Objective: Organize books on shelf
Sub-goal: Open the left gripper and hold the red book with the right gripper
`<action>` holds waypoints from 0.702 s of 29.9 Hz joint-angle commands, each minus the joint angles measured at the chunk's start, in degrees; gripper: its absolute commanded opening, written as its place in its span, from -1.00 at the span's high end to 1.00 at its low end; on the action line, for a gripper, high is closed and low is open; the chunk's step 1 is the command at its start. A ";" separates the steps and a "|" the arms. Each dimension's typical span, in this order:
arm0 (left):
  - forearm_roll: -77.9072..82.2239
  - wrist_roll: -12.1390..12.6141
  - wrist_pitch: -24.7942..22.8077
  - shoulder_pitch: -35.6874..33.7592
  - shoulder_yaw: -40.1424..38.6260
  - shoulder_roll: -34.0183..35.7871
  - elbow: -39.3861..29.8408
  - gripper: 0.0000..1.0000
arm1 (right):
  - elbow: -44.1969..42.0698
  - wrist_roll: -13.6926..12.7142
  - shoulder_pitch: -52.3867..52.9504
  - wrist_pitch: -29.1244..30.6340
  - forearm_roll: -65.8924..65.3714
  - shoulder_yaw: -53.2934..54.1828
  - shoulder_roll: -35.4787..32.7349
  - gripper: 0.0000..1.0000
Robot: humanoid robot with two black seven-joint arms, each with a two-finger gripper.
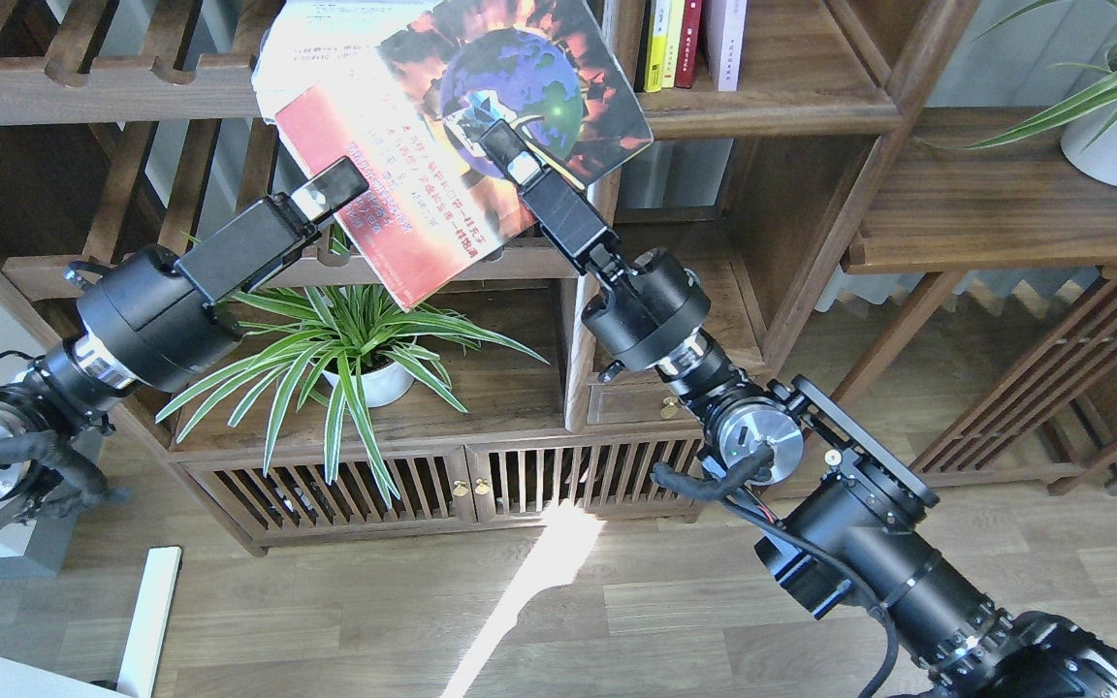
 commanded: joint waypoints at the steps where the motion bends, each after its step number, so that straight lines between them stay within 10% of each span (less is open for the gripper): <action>1: 0.01 -0.07 0.03 1.38 -2.14 0.56 3.08 -0.96 | 0.31 -0.28 0.06 0.00 -0.04 -0.08 0.00 0.94; 21: 0.01 -0.07 0.03 6.40 -10.67 4.25 12.85 -0.96 | 1.02 -3.36 -1.08 0.00 0.05 3.34 -6.41 0.98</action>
